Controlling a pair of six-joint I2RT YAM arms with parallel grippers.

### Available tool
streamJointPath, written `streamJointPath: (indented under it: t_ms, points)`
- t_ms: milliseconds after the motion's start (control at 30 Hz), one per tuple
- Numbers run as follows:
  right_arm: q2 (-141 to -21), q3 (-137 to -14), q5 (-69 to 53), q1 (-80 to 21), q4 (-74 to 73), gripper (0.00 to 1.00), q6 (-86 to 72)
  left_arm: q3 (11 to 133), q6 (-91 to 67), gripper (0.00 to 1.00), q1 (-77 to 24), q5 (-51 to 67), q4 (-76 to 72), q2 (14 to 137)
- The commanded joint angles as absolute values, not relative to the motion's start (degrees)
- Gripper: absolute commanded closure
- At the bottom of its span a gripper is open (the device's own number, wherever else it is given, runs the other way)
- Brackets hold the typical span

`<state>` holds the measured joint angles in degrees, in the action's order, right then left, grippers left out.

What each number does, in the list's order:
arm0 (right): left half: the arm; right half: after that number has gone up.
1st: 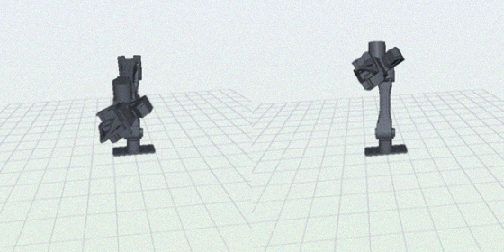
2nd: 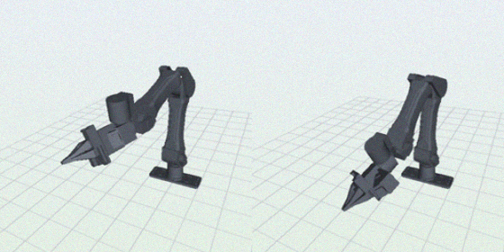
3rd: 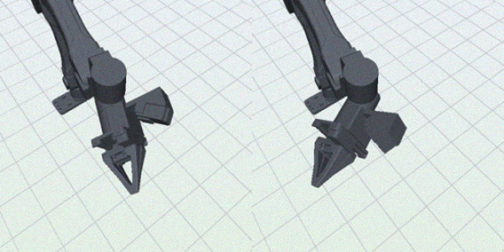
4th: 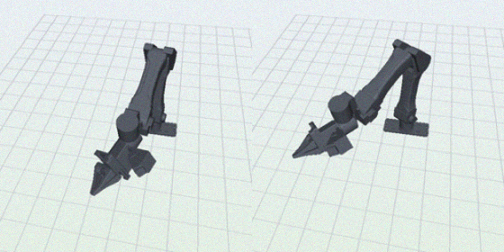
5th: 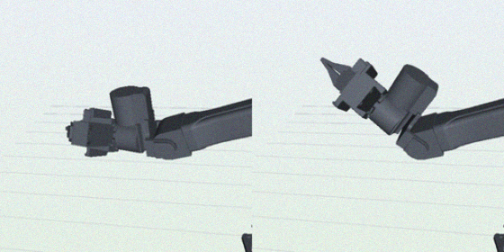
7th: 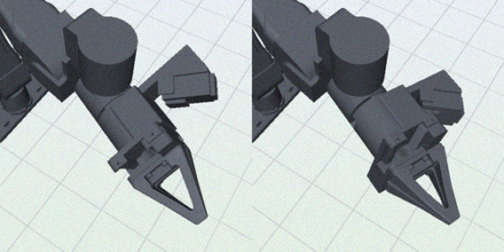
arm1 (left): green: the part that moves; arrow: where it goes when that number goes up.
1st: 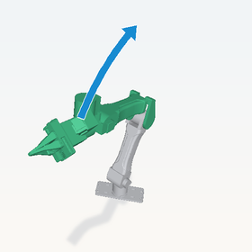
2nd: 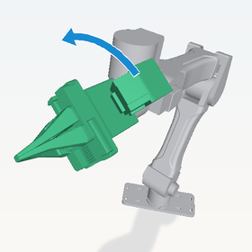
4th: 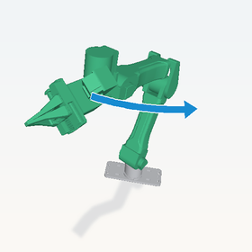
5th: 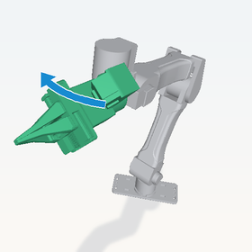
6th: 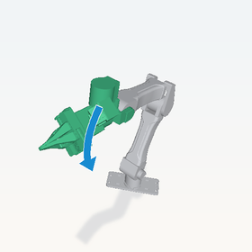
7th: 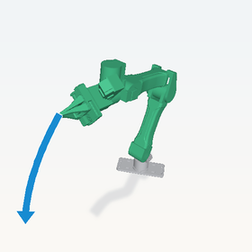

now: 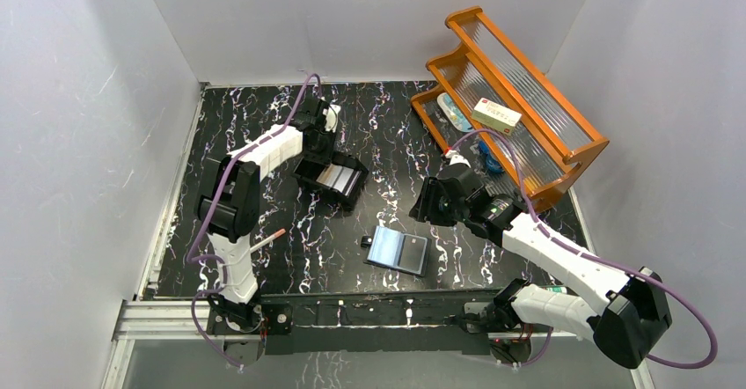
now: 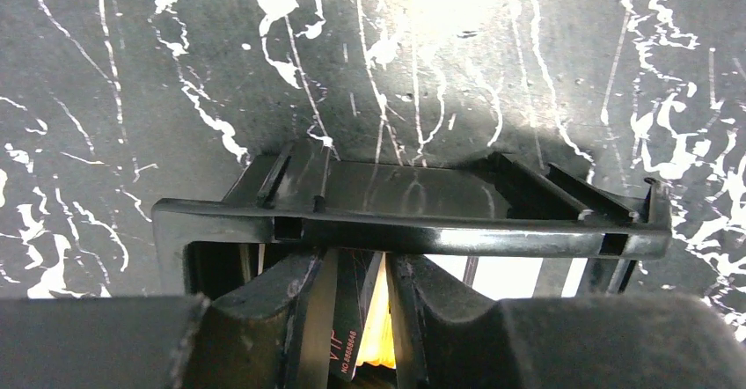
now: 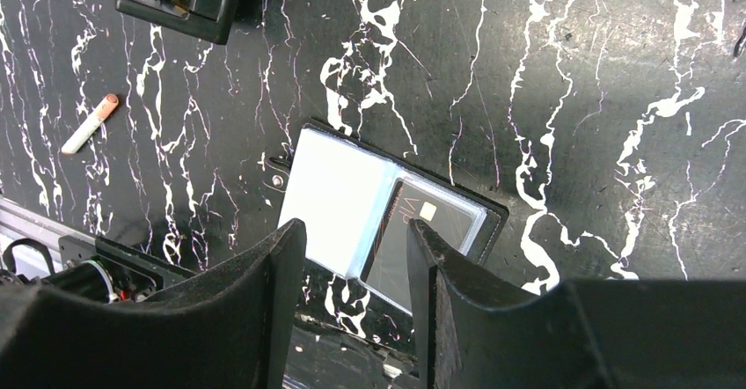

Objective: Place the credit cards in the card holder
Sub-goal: Pick up the credit card from the storage box.

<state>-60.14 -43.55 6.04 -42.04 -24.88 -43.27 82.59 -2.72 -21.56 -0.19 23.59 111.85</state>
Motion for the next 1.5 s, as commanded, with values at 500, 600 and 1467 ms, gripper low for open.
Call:
streamJointPath:
  t_ms: [500, 600, 1467]
  points:
    - [-60.36, -43.56, 6.26, -41.88, -20.83, 0.46, -43.49, 86.04, -5.69, 0.90, -21.91, 9.11, 28.74, 105.65]
    - [-59.96, -43.41, 6.31, -41.91, -20.70, 0.46, -43.52, 85.40, -4.91, 0.98, -21.89, 8.55, 28.90, 106.09]
    - [-55.32, -43.09, -0.92, -41.92, -14.35, 0.48, -50.88, 87.93, -9.67, 1.00, -24.43, 1.95, 31.67, 88.83]
